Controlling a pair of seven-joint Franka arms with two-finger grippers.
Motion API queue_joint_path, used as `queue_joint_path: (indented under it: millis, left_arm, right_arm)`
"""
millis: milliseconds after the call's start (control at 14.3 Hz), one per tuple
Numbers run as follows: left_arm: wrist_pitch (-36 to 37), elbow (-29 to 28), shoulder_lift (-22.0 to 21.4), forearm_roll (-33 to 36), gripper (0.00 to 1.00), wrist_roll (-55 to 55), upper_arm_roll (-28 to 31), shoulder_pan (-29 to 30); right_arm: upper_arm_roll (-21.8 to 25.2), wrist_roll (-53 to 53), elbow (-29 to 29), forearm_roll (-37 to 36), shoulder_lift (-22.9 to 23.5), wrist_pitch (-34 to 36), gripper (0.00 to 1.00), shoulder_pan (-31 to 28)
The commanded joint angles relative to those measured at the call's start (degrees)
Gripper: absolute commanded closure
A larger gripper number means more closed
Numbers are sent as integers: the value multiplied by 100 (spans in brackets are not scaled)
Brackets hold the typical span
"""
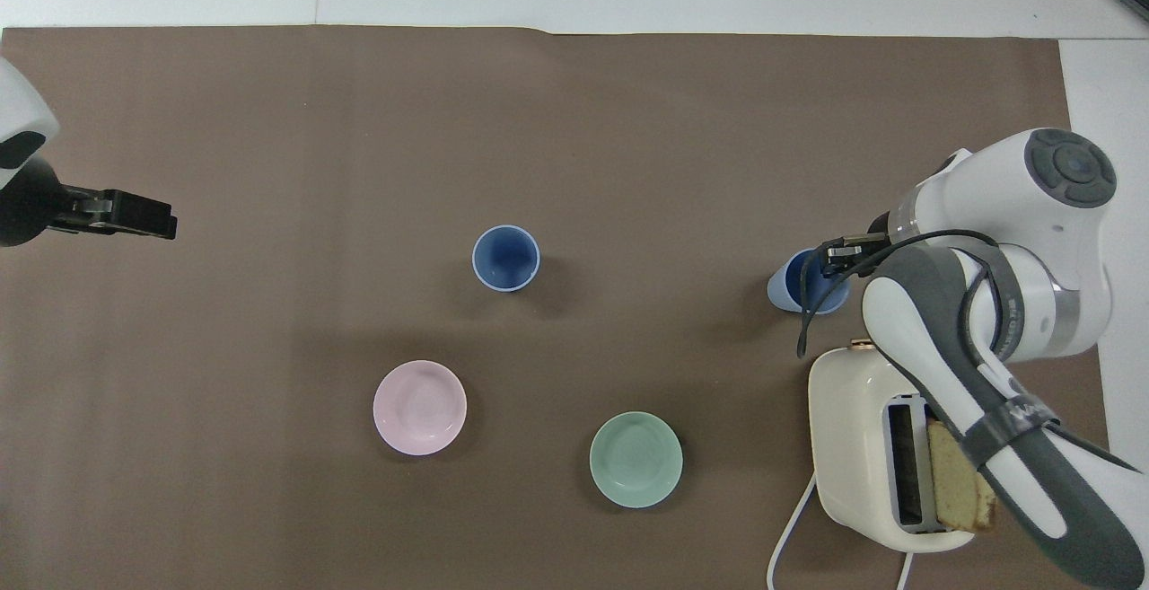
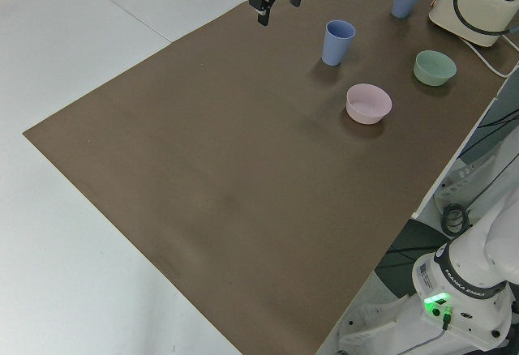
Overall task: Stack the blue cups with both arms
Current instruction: 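Release the cup and withdraw the left gripper while the right gripper reaches the other cup, then grasp the second blue cup with the right gripper and lift it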
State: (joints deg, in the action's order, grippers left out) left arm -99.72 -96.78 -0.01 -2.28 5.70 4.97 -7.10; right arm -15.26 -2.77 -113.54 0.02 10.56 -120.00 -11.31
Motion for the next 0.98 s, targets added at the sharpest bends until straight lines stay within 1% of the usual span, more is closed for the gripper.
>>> queue_joint_path:
  millis: [0, 70, 210, 279, 349, 489, 699, 838, 908]
  left_arm:
    - [172, 256, 98, 17, 0, 142, -75, 121]
    - [216, 300, 81, 26, 0, 142, -75, 147]
    - [531, 458, 80, 35, 0, 168, -75, 182]
    - [602, 511, 80, 43, 0, 168, -75, 191]
    - [629, 529, 63, 96, 0, 168, -66, 191]
    - [708, 616, 63, 219, 0, 177, -49, 191]
    - [936, 669, 45, 246, 0, 282, -22, 200]
    - [1077, 669, 37, 237, 0, 291, -31, 191]
    - [1069, 661, -33, 228, 0, 291, -57, 191]
  right_arm:
    - [-21, 75, -20, 41, -11, -94, 100, -11]
    - [-21, 83, -11, 41, -2, -94, 100, -11]
    - [-47, 75, 42, 41, 7, -24, 100, -11]
    - [-73, 57, 173, 50, 25, 72, 100, -2]
    - [-99, 40, 392, 111, -1, 352, 100, 67]
    - [-100, -126, 1050, 121, 16, 1020, 100, 252]
    - [-100, -619, 1632, 112, 7, 1198, 100, 691]
    - [-108, -829, 2044, 103, 51, 1478, 100, 867]
    - [-108, -1039, 2246, 59, 95, 1645, 100, 1016]
